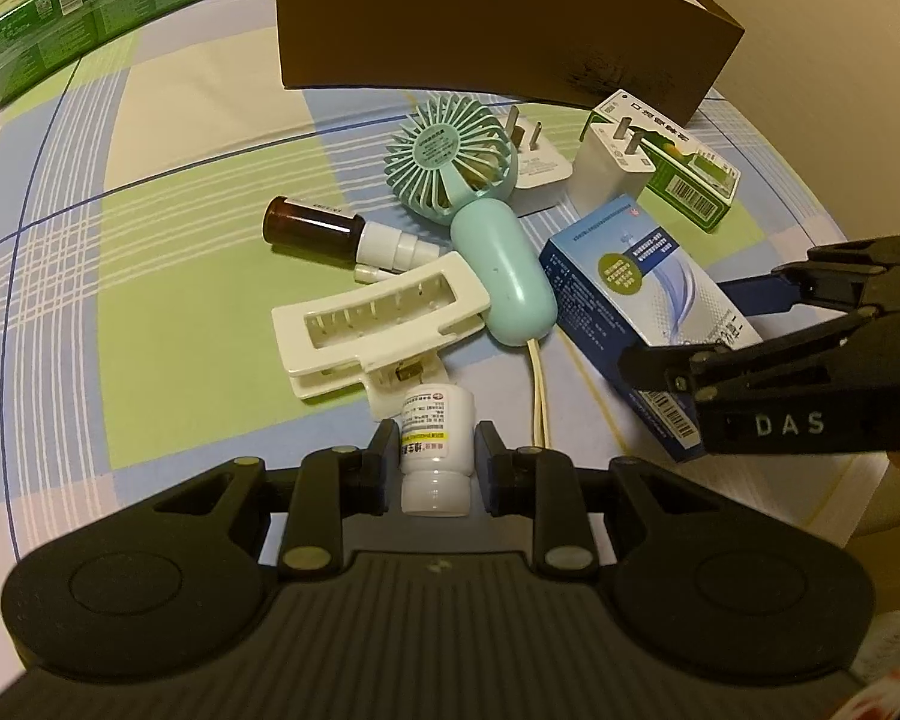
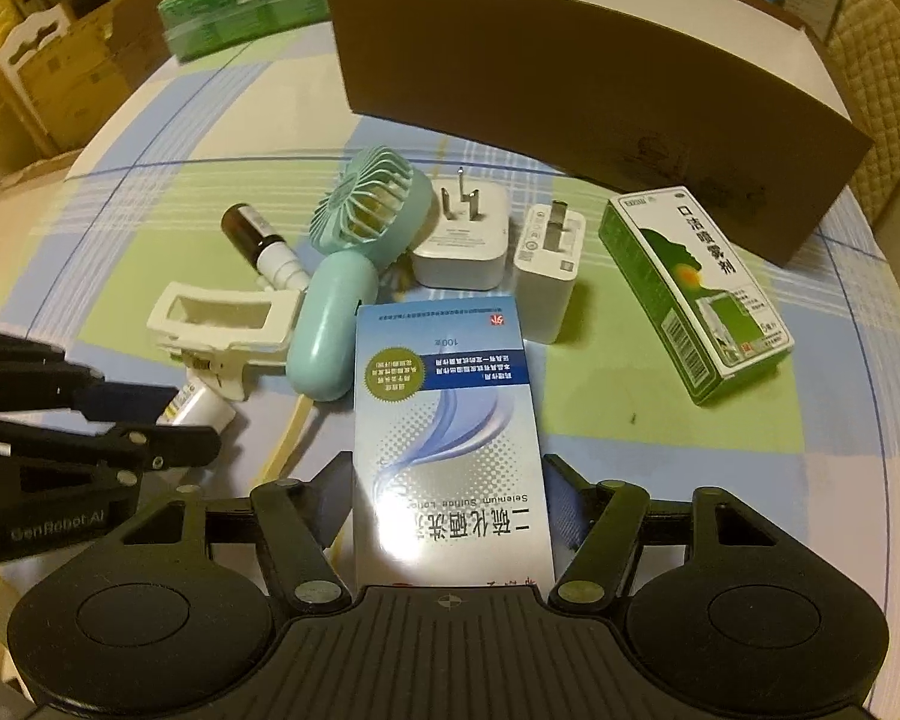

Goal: Organize rigid objects
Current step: 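Carry both items into the brown box and open the left tool over it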

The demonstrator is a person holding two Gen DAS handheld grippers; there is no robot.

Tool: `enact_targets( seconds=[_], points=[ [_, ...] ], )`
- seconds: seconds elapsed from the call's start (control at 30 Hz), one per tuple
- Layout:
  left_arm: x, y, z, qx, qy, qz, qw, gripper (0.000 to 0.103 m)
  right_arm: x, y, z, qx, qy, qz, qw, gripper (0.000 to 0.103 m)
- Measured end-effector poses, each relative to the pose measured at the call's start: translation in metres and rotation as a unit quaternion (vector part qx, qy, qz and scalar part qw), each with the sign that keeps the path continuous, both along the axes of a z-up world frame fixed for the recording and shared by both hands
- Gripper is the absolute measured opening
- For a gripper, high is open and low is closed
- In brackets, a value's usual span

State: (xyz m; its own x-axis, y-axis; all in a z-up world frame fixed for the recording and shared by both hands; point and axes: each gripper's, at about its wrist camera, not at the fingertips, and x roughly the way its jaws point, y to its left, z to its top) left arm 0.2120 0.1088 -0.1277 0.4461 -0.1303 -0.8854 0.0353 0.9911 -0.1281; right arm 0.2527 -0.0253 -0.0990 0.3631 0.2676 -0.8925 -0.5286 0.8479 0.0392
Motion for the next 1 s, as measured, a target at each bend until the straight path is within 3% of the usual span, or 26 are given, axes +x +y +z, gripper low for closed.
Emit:
enact_targets(
  seconds=[0.4,0.73,1.0],
  points=[
    [-0.001,-0.011,0.012,0.000,-0.009,-0.015,0.9998,0.022,-0.009,-0.022,0.020,0.027,0.005,-0.004,1.000,0.061],
    [0.009,-0.020,0.055,-0.008,-0.059,-0.024,0.9979,0.022,-0.010,-0.032,0.056,0.060,-0.015,-0.020,0.998,0.061],
    [0.039,-0.024,0.093,-0.007,-0.109,-0.021,0.9938,0.022,0.015,-0.043,0.089,0.088,-0.048,-0.040,0.994,0.061]
  ],
)
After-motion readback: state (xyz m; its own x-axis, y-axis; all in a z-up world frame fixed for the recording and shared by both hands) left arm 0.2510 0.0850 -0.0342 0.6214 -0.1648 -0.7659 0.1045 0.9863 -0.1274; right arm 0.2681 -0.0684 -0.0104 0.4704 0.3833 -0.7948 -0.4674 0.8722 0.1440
